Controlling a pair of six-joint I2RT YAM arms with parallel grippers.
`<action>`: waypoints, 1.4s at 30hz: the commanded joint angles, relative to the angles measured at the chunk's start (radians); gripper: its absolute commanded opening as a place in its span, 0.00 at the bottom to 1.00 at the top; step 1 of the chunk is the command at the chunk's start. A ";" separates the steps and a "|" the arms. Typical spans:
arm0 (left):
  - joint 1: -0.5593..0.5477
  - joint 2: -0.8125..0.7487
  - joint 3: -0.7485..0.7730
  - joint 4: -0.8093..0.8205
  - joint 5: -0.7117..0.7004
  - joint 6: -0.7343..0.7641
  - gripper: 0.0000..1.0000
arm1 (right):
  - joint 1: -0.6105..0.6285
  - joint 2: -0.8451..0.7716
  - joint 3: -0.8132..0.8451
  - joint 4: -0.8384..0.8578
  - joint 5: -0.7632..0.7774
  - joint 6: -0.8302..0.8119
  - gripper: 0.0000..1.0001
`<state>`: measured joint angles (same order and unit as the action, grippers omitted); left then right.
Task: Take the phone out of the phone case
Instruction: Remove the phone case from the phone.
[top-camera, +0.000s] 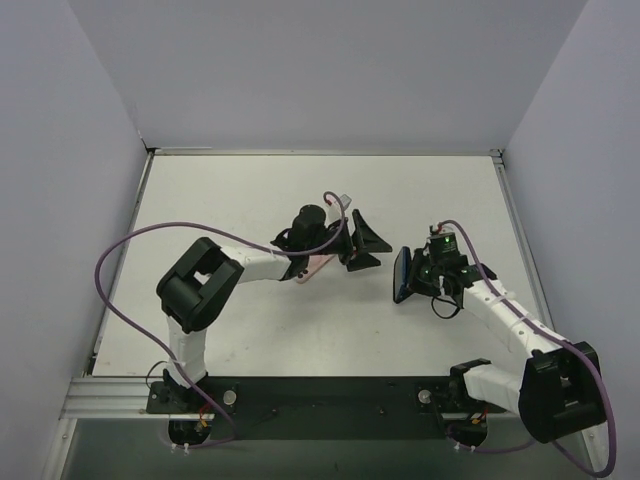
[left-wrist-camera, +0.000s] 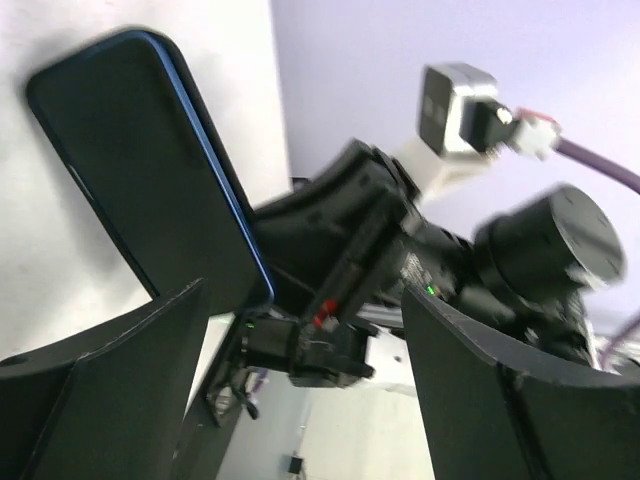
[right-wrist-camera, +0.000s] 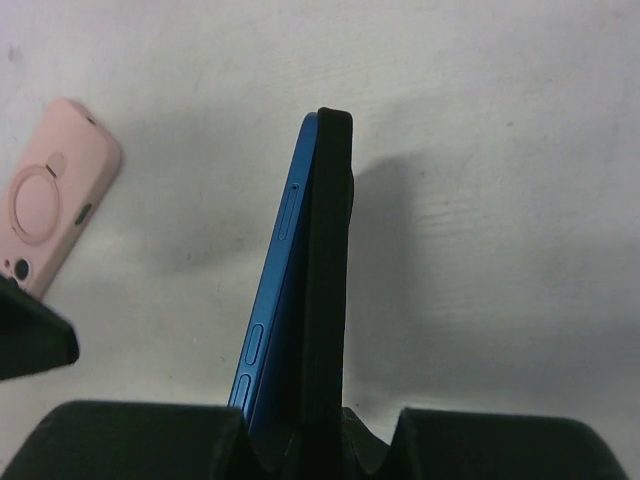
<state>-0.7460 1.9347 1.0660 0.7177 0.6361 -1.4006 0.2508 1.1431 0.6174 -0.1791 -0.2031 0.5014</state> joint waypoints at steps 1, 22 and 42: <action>-0.024 0.035 0.143 -0.404 -0.059 0.259 0.88 | 0.057 -0.010 -0.036 0.076 0.080 -0.066 0.00; -0.029 0.079 0.100 -0.486 -0.099 0.284 0.84 | 0.093 0.254 0.031 0.052 0.076 -0.040 0.07; -0.036 0.167 0.364 -0.695 -0.199 0.281 0.82 | 0.102 0.261 0.036 0.052 0.050 -0.057 0.01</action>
<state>-0.7773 2.0892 1.3556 0.1204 0.4698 -1.1465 0.3367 1.3567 0.6552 -0.1024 -0.1650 0.4473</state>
